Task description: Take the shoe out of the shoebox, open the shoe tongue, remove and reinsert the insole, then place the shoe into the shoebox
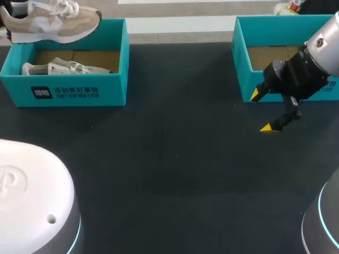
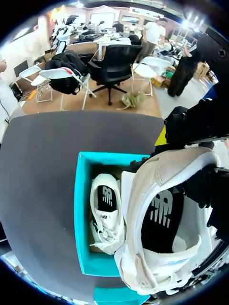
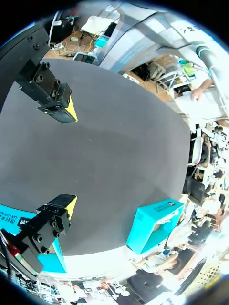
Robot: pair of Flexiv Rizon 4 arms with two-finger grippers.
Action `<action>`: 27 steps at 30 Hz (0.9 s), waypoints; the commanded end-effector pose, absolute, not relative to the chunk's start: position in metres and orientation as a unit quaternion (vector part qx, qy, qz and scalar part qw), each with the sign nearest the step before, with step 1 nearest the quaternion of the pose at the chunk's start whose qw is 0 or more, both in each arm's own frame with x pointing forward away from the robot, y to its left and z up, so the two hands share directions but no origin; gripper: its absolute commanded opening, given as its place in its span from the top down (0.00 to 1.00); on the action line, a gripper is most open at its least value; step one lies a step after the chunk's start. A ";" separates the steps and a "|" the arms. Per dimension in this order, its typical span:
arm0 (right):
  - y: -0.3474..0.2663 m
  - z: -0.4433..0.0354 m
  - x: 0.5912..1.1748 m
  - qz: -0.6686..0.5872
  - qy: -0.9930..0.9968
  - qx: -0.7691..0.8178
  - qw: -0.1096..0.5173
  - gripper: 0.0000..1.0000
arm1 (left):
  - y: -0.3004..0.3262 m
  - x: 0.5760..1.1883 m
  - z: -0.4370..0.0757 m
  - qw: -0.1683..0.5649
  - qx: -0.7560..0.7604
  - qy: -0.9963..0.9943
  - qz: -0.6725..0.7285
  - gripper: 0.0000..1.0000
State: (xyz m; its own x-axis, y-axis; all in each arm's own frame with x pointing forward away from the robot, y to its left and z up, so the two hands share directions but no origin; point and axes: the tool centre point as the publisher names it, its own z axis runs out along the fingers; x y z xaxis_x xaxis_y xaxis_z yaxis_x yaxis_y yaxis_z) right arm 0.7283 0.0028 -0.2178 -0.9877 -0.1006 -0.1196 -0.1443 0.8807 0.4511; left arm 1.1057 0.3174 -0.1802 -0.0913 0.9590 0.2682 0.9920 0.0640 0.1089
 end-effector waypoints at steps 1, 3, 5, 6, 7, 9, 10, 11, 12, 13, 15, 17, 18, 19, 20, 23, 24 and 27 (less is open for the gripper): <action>0.004 -0.219 0.729 0.235 0.969 -0.063 0.047 0.00 | 0.310 1.123 -0.193 0.065 -0.669 -0.729 -0.129 1.00; 0.004 -0.219 0.729 0.235 0.969 -0.063 0.047 0.00 | 0.307 1.130 -0.200 0.063 -0.667 -0.729 -0.140 1.00; 0.004 -0.219 0.729 0.235 0.969 -0.063 0.047 0.00 | 0.304 1.138 -0.206 0.061 -0.667 -0.729 -0.139 1.00; 0.004 -0.219 0.729 0.235 0.969 -0.063 0.047 0.00 | 0.304 1.139 -0.207 0.061 -0.666 -0.730 -0.143 1.00; 0.004 -0.219 0.729 0.235 0.969 -0.063 0.047 0.00 | 0.302 1.144 -0.211 0.054 -0.670 -0.728 -0.134 1.00; 0.004 -0.219 0.729 0.235 0.969 -0.063 0.047 0.00 | 0.301 1.151 -0.217 0.056 -0.664 -0.732 -0.141 1.00; 0.004 -0.219 0.729 0.235 0.969 -0.063 0.047 0.00 | 0.300 1.155 -0.220 0.053 -0.665 -0.732 -0.140 1.00; 0.004 -0.219 0.729 0.235 0.969 -0.063 0.047 0.00 | 0.300 1.160 -0.225 0.056 -0.666 -0.732 -0.131 1.00; 0.004 -0.219 0.729 0.235 0.969 -0.063 0.047 0.00 | 0.300 1.164 -0.228 0.050 -0.663 -0.734 -0.138 1.00; 0.004 -0.219 0.729 0.235 0.969 -0.063 0.047 0.00 | 0.300 1.167 -0.232 0.048 -0.665 -0.733 -0.134 1.00; 0.004 -0.219 0.729 0.235 0.969 -0.063 0.047 0.00 | 0.301 1.174 -0.241 0.052 -0.660 -0.737 -0.136 1.00; 0.004 -0.219 0.729 0.235 0.969 -0.063 0.047 0.00 | 0.302 1.179 -0.248 0.051 -0.657 -0.740 -0.131 1.00; 0.004 -0.219 0.729 0.235 0.969 -0.063 0.047 0.00 | 0.303 1.181 -0.253 0.048 -0.657 -0.741 -0.133 1.00; 0.004 -0.219 0.729 0.235 0.969 -0.063 0.047 0.00 | 0.304 1.183 -0.256 0.049 -0.658 -0.740 -0.130 1.00; 0.004 -0.219 0.729 0.235 0.969 -0.063 0.047 0.00 | 0.304 1.184 -0.259 0.049 -0.658 -0.740 -0.129 1.00; 0.004 -0.219 0.729 0.235 0.969 -0.063 0.047 0.00 | 0.306 1.187 -0.271 0.054 -0.658 -0.741 -0.125 1.00; 0.004 -0.219 0.729 0.235 0.969 -0.063 0.047 0.00 | 0.307 1.188 -0.275 0.053 -0.658 -0.741 -0.125 1.00; 0.004 -0.219 0.729 0.235 0.969 -0.063 0.047 0.00 | 0.307 1.190 -0.291 0.070 -0.660 -0.739 -0.119 1.00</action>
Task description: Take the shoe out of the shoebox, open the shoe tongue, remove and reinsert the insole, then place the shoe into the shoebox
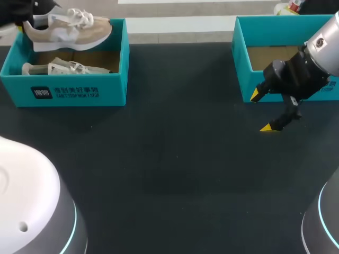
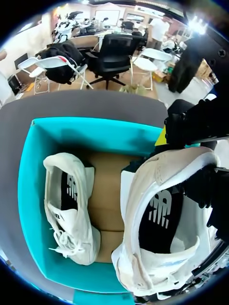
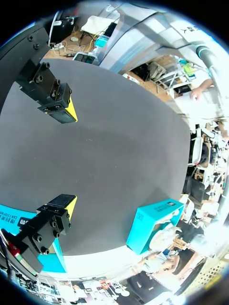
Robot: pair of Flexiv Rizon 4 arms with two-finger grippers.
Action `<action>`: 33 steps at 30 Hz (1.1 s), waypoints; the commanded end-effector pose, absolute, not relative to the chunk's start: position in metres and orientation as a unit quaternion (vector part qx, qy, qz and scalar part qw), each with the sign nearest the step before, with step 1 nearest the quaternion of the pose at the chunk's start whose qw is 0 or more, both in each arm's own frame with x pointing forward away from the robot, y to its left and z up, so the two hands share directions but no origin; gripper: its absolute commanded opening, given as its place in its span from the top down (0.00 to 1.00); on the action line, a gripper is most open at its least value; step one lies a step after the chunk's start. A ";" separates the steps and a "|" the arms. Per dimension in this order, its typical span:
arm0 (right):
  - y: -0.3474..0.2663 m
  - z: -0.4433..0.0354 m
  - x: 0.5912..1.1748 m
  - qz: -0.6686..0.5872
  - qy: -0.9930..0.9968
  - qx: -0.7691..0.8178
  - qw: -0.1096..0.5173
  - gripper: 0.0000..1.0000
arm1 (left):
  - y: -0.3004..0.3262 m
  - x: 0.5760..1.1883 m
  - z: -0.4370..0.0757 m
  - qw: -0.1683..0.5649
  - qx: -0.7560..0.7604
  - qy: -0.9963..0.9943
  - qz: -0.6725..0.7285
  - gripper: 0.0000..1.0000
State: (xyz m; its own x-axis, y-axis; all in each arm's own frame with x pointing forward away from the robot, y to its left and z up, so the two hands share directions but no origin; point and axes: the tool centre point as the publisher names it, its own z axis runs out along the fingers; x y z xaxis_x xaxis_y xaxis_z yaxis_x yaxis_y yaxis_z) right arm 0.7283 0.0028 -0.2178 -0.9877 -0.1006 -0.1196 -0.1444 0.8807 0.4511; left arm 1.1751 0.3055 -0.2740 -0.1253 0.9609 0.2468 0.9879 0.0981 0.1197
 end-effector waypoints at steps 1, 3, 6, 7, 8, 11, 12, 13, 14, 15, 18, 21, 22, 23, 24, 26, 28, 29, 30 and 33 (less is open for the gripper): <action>0.004 -0.219 0.729 0.235 0.969 -0.063 0.047 0.00 | 0.307 1.190 -0.296 0.067 -0.659 -0.740 -0.119 1.00; 0.004 -0.219 0.729 0.235 0.969 -0.063 0.047 0.00 | 0.307 1.192 -0.305 0.075 -0.659 -0.739 -0.117 1.00; 0.004 -0.219 0.729 0.235 0.969 -0.063 0.047 0.00 | 0.306 1.192 -0.320 0.079 -0.660 -0.738 -0.117 1.00; 0.004 -0.219 0.729 0.235 0.969 -0.063 0.047 0.00 | 0.306 1.192 -0.326 0.082 -0.662 -0.736 -0.117 1.00; 0.004 -0.219 0.729 0.235 0.969 -0.063 0.047 0.00 | 0.305 1.192 -0.328 0.083 -0.662 -0.736 -0.117 1.00; 0.004 -0.219 0.729 0.235 0.969 -0.063 0.047 0.00 | 0.305 1.192 -0.337 0.090 -0.661 -0.736 -0.118 1.00; 0.004 -0.219 0.729 0.235 0.969 -0.063 0.047 0.00 | 0.305 1.192 -0.339 0.092 -0.659 -0.737 -0.119 1.00; 0.004 -0.219 0.729 0.235 0.969 -0.063 0.047 0.00 | 0.304 1.192 -0.340 0.093 -0.659 -0.737 -0.120 1.00; 0.004 -0.219 0.729 0.235 0.969 -0.063 0.047 0.00 | 0.304 1.191 -0.341 0.094 -0.659 -0.737 -0.117 1.00; 0.004 -0.219 0.729 0.235 0.969 -0.063 0.047 0.00 | 0.304 1.190 -0.342 0.096 -0.659 -0.737 -0.116 1.00; 0.004 -0.219 0.729 0.235 0.969 -0.063 0.047 0.00 | 0.302 1.188 -0.348 0.102 -0.660 -0.735 -0.113 1.00; 0.004 -0.219 0.729 0.235 0.969 -0.063 0.047 0.00 | 0.301 1.186 -0.354 0.106 -0.664 -0.732 -0.112 1.00; 0.004 -0.219 0.729 0.235 0.969 -0.063 0.047 0.00 | 0.300 1.186 -0.358 0.110 -0.664 -0.731 -0.116 1.00; 0.004 -0.219 0.729 0.235 0.969 -0.063 0.047 0.00 | 0.300 1.186 -0.360 0.108 -0.664 -0.730 -0.117 1.00; 0.004 -0.219 0.729 0.235 0.969 -0.063 0.047 0.00 | 0.300 1.186 -0.361 0.108 -0.666 -0.729 -0.115 1.00; 0.004 -0.219 0.729 0.235 0.969 -0.063 0.047 0.00 | 0.299 1.187 -0.365 0.105 -0.666 -0.729 -0.117 1.00; 0.004 -0.219 0.729 0.235 0.969 -0.063 0.047 0.00 | 0.299 1.187 -0.367 0.105 -0.668 -0.728 -0.115 1.00; 0.004 -0.219 0.729 0.235 0.969 -0.063 0.047 0.00 | 0.299 1.187 -0.367 0.105 -0.668 -0.728 -0.114 0.88; 0.004 -0.219 0.729 0.235 0.969 -0.063 0.047 0.00 | 0.299 1.187 -0.368 0.106 -0.668 -0.728 -0.113 0.86; 0.004 -0.219 0.729 0.235 0.969 -0.063 0.047 0.00 | 0.299 1.187 -0.369 0.106 -0.670 -0.727 -0.107 0.85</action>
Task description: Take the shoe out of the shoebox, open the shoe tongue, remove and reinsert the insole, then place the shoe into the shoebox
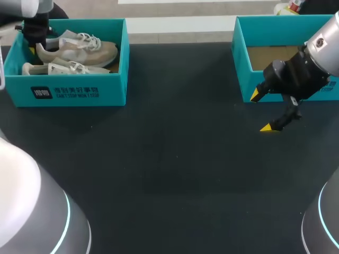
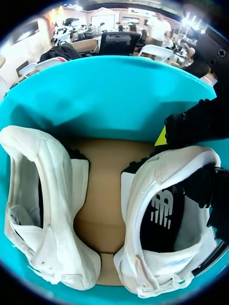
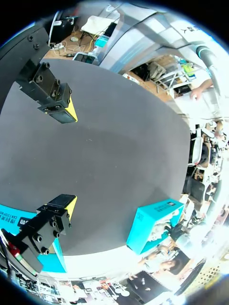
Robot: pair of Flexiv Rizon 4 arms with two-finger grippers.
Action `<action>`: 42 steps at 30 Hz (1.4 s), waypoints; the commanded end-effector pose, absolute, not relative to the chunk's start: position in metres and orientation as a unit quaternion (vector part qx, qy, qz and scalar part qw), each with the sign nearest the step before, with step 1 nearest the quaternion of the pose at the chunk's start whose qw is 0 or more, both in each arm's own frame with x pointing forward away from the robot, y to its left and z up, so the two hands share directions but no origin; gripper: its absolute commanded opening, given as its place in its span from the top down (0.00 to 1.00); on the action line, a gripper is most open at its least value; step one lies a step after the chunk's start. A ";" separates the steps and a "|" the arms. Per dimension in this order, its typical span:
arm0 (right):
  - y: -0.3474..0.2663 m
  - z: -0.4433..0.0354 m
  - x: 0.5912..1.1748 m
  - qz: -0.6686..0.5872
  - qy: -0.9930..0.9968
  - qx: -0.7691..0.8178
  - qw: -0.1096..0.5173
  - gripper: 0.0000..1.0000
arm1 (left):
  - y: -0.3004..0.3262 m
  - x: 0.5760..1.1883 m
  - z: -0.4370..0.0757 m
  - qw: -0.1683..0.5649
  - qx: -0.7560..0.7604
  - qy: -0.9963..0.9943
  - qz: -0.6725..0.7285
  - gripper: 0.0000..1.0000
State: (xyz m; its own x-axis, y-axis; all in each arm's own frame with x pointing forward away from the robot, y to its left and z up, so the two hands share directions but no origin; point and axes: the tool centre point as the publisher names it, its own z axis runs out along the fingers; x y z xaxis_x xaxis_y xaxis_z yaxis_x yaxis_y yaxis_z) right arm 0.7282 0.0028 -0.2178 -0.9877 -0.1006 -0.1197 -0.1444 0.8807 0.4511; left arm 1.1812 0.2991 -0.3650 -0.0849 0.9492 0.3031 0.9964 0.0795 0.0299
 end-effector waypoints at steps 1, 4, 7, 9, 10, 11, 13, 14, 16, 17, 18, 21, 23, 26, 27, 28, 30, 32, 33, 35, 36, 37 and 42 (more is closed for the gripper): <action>0.004 -0.219 0.729 0.235 0.969 -0.063 0.047 0.00 | 0.299 1.187 -0.369 0.107 -0.670 -0.727 -0.107 0.84; 0.004 -0.219 0.729 0.235 0.969 -0.063 0.047 0.00 | 0.300 1.187 -0.369 0.109 -0.671 -0.726 -0.103 0.77; 0.004 -0.219 0.729 0.235 0.969 -0.063 0.047 0.00 | 0.301 1.187 -0.367 0.110 -0.674 -0.725 -0.095 0.66; 0.004 -0.219 0.729 0.235 0.969 -0.063 0.047 0.00 | 0.301 1.186 -0.364 0.106 -0.676 -0.724 -0.089 0.56; 0.004 -0.219 0.729 0.235 0.969 -0.063 0.047 0.00 | 0.301 1.186 -0.362 0.105 -0.677 -0.723 -0.089 0.54; 0.004 -0.219 0.729 0.235 0.969 -0.063 0.047 0.00 | 0.301 1.186 -0.359 0.103 -0.680 -0.721 -0.085 0.52; 0.004 -0.219 0.729 0.235 0.969 -0.063 0.047 0.00 | 0.300 1.185 -0.354 0.098 -0.682 -0.720 -0.082 0.50; 0.004 -0.219 0.729 0.235 0.969 -0.063 0.047 0.00 | 0.299 1.185 -0.350 0.096 -0.684 -0.719 -0.080 0.43; 0.004 -0.219 0.729 0.235 0.969 -0.063 0.047 0.00 | 0.298 1.184 -0.342 0.090 -0.689 -0.716 -0.072 0.35; 0.004 -0.219 0.729 0.235 0.969 -0.063 0.047 0.00 | 0.297 1.183 -0.338 0.087 -0.692 -0.714 -0.068 0.35; 0.004 -0.219 0.729 0.235 0.969 -0.063 0.047 0.00 | 0.297 1.182 -0.334 0.084 -0.694 -0.712 -0.064 0.35; 0.004 -0.219 0.729 0.235 0.969 -0.063 0.047 0.00 | 0.294 1.177 -0.319 0.072 -0.705 -0.704 -0.051 0.30; 0.004 -0.219 0.729 0.235 0.969 -0.063 0.047 0.00 | 0.291 1.172 -0.307 0.058 -0.710 -0.700 -0.045 0.31; 0.004 -0.219 0.729 0.235 0.969 -0.063 0.047 0.00 | 0.289 1.167 -0.295 0.050 -0.712 -0.699 -0.032 0.31; 0.004 -0.219 0.729 0.235 0.969 -0.063 0.047 0.00 | 0.288 1.163 -0.289 0.049 -0.717 -0.695 -0.016 0.30; 0.004 -0.219 0.729 0.235 0.969 -0.063 0.047 0.00 | 0.288 1.159 -0.285 0.046 -0.716 -0.697 -0.011 0.29; 0.004 -0.219 0.729 0.235 0.969 -0.063 0.047 0.00 | 0.287 1.146 -0.278 0.051 -0.717 -0.696 0.003 0.23; 0.004 -0.219 0.729 0.235 0.969 -0.063 0.047 0.00 | 0.285 1.140 -0.275 0.056 -0.711 -0.701 0.012 0.11; 0.004 -0.219 0.729 0.235 0.969 -0.063 0.047 0.00 | 0.285 1.132 -0.271 0.075 -0.723 -0.686 0.043 0.00; 0.004 -0.219 0.729 0.235 0.969 -0.063 0.047 0.00 | 0.285 1.132 -0.271 0.075 -0.723 -0.686 0.043 0.00; 0.004 -0.219 0.729 0.235 0.969 -0.063 0.047 0.00 | 0.285 1.132 -0.271 0.075 -0.723 -0.686 0.043 0.00; 0.004 -0.219 0.729 0.235 0.969 -0.063 0.047 0.00 | 0.285 1.132 -0.271 0.075 -0.723 -0.686 0.043 0.00; 0.004 -0.219 0.729 0.235 0.969 -0.063 0.047 0.00 | 0.285 1.132 -0.271 0.075 -0.723 -0.686 0.043 0.00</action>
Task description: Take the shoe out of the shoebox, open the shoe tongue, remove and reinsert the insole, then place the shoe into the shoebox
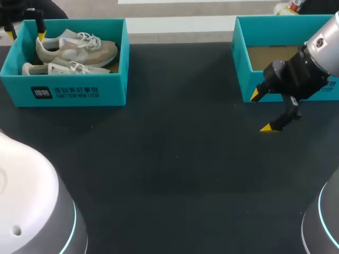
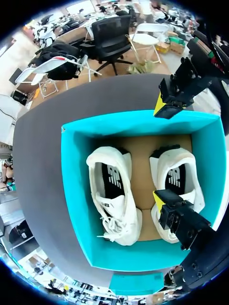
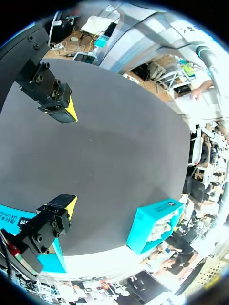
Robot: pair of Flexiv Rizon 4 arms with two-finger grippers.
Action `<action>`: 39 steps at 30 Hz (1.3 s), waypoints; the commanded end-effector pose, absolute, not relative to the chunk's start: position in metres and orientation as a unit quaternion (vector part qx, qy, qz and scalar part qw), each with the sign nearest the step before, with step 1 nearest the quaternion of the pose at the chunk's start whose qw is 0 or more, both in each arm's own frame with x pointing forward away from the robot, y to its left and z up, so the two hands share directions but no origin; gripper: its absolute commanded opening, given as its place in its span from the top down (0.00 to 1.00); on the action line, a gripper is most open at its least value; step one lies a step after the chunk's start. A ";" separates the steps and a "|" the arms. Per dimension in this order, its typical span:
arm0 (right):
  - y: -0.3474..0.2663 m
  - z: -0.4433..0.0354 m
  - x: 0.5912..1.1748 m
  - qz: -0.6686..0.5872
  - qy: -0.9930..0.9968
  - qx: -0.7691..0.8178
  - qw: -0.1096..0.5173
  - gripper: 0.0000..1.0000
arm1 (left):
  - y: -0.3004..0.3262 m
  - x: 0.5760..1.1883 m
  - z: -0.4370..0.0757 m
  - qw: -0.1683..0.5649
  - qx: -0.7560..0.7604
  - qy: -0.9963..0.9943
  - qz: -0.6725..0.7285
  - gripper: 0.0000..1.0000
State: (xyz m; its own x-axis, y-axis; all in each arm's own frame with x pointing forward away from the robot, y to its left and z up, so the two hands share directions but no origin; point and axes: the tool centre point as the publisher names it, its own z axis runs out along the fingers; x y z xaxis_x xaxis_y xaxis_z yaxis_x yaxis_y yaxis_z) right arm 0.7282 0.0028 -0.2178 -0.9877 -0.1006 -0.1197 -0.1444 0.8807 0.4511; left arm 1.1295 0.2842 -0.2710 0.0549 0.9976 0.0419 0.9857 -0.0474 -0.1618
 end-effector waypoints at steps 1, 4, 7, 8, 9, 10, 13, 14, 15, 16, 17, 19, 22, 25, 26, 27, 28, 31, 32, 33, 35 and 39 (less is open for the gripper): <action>0.004 -0.219 0.729 0.235 0.969 -0.063 0.047 0.00 | 0.285 1.132 -0.271 0.075 -0.723 -0.686 0.043 0.00; 0.004 -0.219 0.729 0.235 0.969 -0.063 0.047 0.00 | 0.285 1.132 -0.271 0.075 -0.723 -0.686 0.043 0.00; 0.004 -0.219 0.729 0.235 0.969 -0.063 0.047 0.00 | 0.287 1.116 -0.274 0.050 -0.723 -0.689 0.025 0.00; 0.004 -0.219 0.729 0.235 0.969 -0.063 0.047 0.00 | 0.287 1.107 -0.277 0.043 -0.731 -0.681 0.022 0.00; 0.004 -0.219 0.729 0.235 0.969 -0.063 0.047 0.00 | 0.286 1.099 -0.279 0.033 -0.729 -0.683 0.013 0.00; 0.004 -0.219 0.729 0.235 0.969 -0.063 0.047 0.00 | 0.286 1.092 -0.282 0.029 -0.729 -0.683 0.006 0.00; 0.004 -0.219 0.729 0.235 0.969 -0.063 0.047 0.00 | 0.289 1.074 -0.282 0.014 -0.731 -0.682 0.001 0.00; 0.004 -0.219 0.729 0.235 0.969 -0.063 0.047 0.00 | 0.289 1.069 -0.282 0.012 -0.731 -0.682 -0.004 0.00; 0.004 -0.219 0.729 0.235 0.969 -0.063 0.047 0.00 | 0.290 1.066 -0.282 0.007 -0.728 -0.685 -0.006 0.00; 0.004 -0.219 0.729 0.235 0.969 -0.063 0.047 0.00 | 0.291 1.061 -0.281 0.005 -0.728 -0.686 -0.008 0.00; 0.004 -0.219 0.729 0.235 0.969 -0.063 0.047 0.00 | 0.291 1.059 -0.281 0.008 -0.729 -0.684 -0.010 0.00; 0.004 -0.219 0.729 0.235 0.969 -0.063 0.047 0.00 | 0.291 1.049 -0.279 0.007 -0.730 -0.683 -0.018 0.00; 0.004 -0.219 0.729 0.235 0.969 -0.063 0.047 0.00 | 0.290 1.042 -0.275 0.000 -0.732 -0.681 -0.024 0.00; 0.004 -0.219 0.729 0.235 0.969 -0.063 0.047 0.00 | 0.288 1.034 -0.272 -0.003 -0.736 -0.677 -0.028 0.00; 0.004 -0.219 0.729 0.235 0.969 -0.063 0.047 0.00 | 0.288 1.032 -0.271 -0.003 -0.736 -0.676 -0.030 0.00; 0.004 -0.219 0.729 0.235 0.969 -0.063 0.047 0.00 | 0.288 1.031 -0.271 -0.007 -0.737 -0.676 -0.028 0.00; 0.004 -0.219 0.729 0.235 0.969 -0.063 0.047 0.00 | 0.288 1.029 -0.271 -0.008 -0.738 -0.674 -0.028 0.01; 0.004 -0.219 0.729 0.235 0.969 -0.063 0.047 0.00 | 0.286 1.026 -0.273 -0.007 -0.737 -0.675 -0.031 0.13; 0.004 -0.219 0.729 0.235 0.969 -0.063 0.047 0.00 | 0.285 1.025 -0.275 -0.006 -0.738 -0.675 -0.030 0.33; 0.004 -0.219 0.729 0.235 0.969 -0.063 0.047 0.00 | 0.285 1.024 -0.276 -0.006 -0.735 -0.677 -0.032 0.41; 0.004 -0.219 0.729 0.235 0.969 -0.063 0.047 0.00 | 0.285 1.023 -0.280 -0.001 -0.731 -0.681 -0.033 0.49; 0.004 -0.219 0.729 0.235 0.969 -0.063 0.047 0.00 | 0.287 1.024 -0.283 0.006 -0.727 -0.686 -0.029 0.56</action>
State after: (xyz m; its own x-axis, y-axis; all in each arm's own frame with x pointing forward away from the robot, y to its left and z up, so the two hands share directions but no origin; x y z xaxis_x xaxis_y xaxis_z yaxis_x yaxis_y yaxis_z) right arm 0.7282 0.0029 -0.2178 -0.9877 -0.1007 -0.1197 -0.1444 0.8807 0.4511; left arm 1.0281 0.2868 -0.2804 0.0582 0.9970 0.0501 0.9976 -0.0563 -0.0393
